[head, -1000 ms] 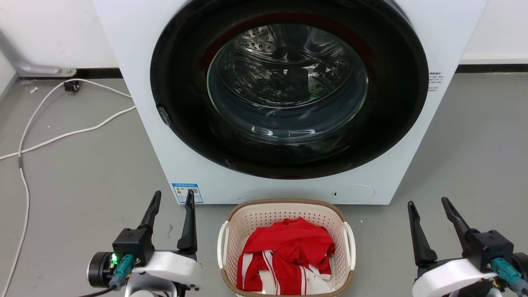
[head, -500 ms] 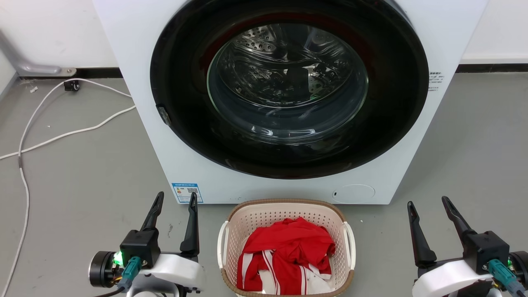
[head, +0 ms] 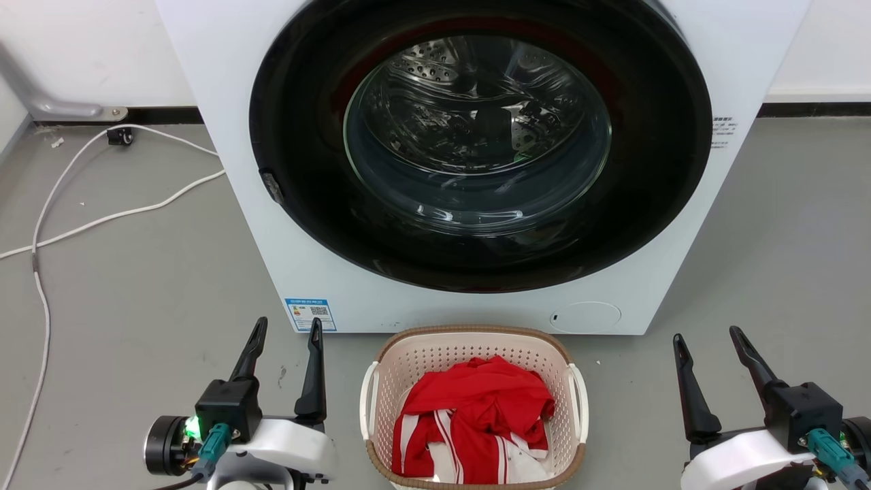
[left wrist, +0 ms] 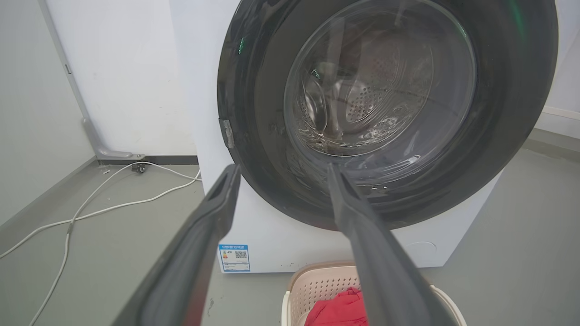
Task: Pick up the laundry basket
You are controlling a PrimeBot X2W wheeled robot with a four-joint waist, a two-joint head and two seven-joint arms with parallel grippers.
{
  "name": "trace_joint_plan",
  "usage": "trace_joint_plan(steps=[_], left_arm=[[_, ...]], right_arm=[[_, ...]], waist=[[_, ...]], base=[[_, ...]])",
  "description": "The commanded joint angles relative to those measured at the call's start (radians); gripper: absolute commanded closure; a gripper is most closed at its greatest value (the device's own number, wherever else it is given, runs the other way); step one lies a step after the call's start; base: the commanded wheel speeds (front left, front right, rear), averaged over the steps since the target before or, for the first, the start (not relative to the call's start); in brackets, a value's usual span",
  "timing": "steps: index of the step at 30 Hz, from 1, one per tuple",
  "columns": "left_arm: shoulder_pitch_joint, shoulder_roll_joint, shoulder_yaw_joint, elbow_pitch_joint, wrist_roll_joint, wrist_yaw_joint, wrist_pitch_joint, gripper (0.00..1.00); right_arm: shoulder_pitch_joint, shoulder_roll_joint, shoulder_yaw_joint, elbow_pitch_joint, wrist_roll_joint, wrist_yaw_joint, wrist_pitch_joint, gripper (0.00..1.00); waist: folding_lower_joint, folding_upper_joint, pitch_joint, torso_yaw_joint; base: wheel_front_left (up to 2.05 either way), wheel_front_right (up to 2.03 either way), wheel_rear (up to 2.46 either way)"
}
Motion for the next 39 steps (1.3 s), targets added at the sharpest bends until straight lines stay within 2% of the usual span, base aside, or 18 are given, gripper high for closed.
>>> trace_joint_plan(steps=[1,8,15,21,31,39], left_arm=[[0.001,0.0,0.004,0.003,0.006,0.001,-0.005,0.0],[-0.044,0.011,0.003,0.025,0.017,-0.011,-0.004,0.0],[-0.173,0.032,0.0,0.158,-0.003,-0.038,0.015,0.0],[-0.315,0.064,-0.001,0.316,-0.039,-0.07,0.075,0.0],[-0.54,0.102,-0.039,0.59,-0.155,-0.105,0.2,0.0],[-0.694,0.155,-0.184,0.725,-0.343,-0.107,0.333,0.0]], right_arm=[[0.006,0.003,-0.002,-0.002,0.003,-0.001,0.0,0.0],[-0.028,0.003,-0.013,0.016,0.022,-0.001,0.034,0.0],[-0.121,0.003,-0.03,0.106,0.036,-0.001,0.13,0.0],[-0.236,0.003,-0.015,0.237,0.064,-0.001,0.223,0.0],[-0.469,0.003,0.029,0.497,0.088,-0.001,0.29,0.0],[-0.686,0.003,0.107,0.728,0.155,-0.001,0.333,0.0]], waist=[[0.0,0.0,0.002,0.0],[0.0,0.0,0.039,-0.004],[0.0,0.0,0.136,-0.019],[0.0,0.0,0.246,-0.032],[0.0,0.0,0.447,-0.052],[0.0,0.0,0.605,-0.074]], base=[[0.0,0.0,0.0],[0.0,0.0,0.0],[0.0,0.0,0.0],[0.0,0.0,0.0],[0.0,0.0,0.0],[0.0,0.0,0.0]])
